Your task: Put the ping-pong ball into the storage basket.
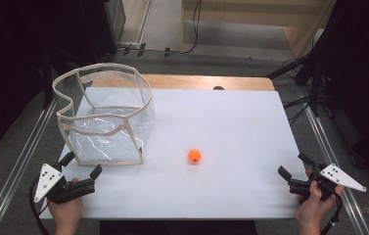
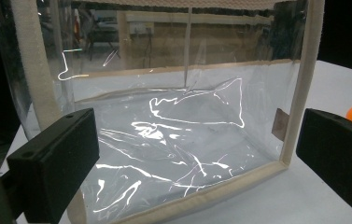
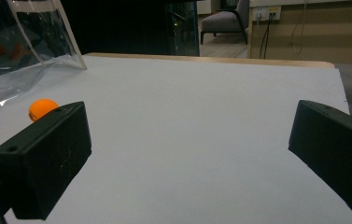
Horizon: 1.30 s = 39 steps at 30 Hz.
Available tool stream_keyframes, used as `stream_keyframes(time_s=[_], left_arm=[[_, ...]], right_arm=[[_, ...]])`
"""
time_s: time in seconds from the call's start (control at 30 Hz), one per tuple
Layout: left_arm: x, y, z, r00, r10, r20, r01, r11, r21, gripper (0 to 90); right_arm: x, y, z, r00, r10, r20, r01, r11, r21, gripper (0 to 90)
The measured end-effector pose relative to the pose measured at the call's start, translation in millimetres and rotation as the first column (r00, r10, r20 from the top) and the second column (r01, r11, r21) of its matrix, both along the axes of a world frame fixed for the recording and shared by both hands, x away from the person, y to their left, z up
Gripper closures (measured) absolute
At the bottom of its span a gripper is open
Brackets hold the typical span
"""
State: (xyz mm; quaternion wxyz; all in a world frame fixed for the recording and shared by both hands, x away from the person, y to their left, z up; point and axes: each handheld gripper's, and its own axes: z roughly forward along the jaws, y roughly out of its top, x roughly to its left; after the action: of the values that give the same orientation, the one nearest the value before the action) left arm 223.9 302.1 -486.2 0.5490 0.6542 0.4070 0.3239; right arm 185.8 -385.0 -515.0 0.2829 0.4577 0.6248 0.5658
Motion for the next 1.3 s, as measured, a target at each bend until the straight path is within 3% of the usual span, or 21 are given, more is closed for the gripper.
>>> stream_keyframes(time_s=[0.23, 0.4, 0.57, 0.63, 0.93, 1.03, 1.3], left_arm=[[-0.7, -0.9, -0.2, 1.0000, -0.001, -0.001, 0.001, 1.0000, 0.006, 0.1], [-1.9, -2.1, -0.4, 1.0000, -0.006, 0.001, 0.006, 0.9998, 0.020, 0.1], [-2.1, -3.2, -0.6, 1.0000, -0.005, 0.002, 0.005, 0.9997, 0.025, 0.0], [-2.3, -3.8, -0.6, 1.0000, -0.003, 0.001, 0.003, 0.9996, 0.029, 0.1], [-3.6, -4.4, -0.8, 1.0000, -0.005, 0.004, 0.005, 0.9993, 0.037, 0.1], [-3.7, -4.3, -0.8, 1.0000, -0.007, 0.004, 0.007, 0.9993, 0.038, 0.1], [-4.0, -4.3, -0.8, 1.0000, -0.008, 0.005, 0.008, 0.9993, 0.037, 0.1]], right_arm=[[2.3, 11.2, 10.1, 0.9999, 0.012, 0.000, -0.012, 0.9987, -0.049, 0.0], [6.7, 25.0, 22.3, 0.9989, 0.020, -0.042, -0.024, 0.9949, -0.098, 0.0], [9.9, 33.4, 32.2, 0.9980, 0.047, -0.041, -0.052, 0.9898, -0.132, 0.0], [12.6, 41.1, 39.9, 0.9965, 0.066, -0.053, -0.073, 0.9834, -0.166, 0.0], [20.8, 59.6, 57.9, 0.9871, 0.143, -0.072, -0.154, 0.9694, -0.191, 0.0], [26.4, 67.5, 66.9, 0.9813, 0.175, -0.080, -0.188, 0.9604, -0.206, 0.0], [35.2, 78.5, 78.2, 0.9745, 0.204, -0.093, -0.220, 0.9494, -0.224, 0.0]])
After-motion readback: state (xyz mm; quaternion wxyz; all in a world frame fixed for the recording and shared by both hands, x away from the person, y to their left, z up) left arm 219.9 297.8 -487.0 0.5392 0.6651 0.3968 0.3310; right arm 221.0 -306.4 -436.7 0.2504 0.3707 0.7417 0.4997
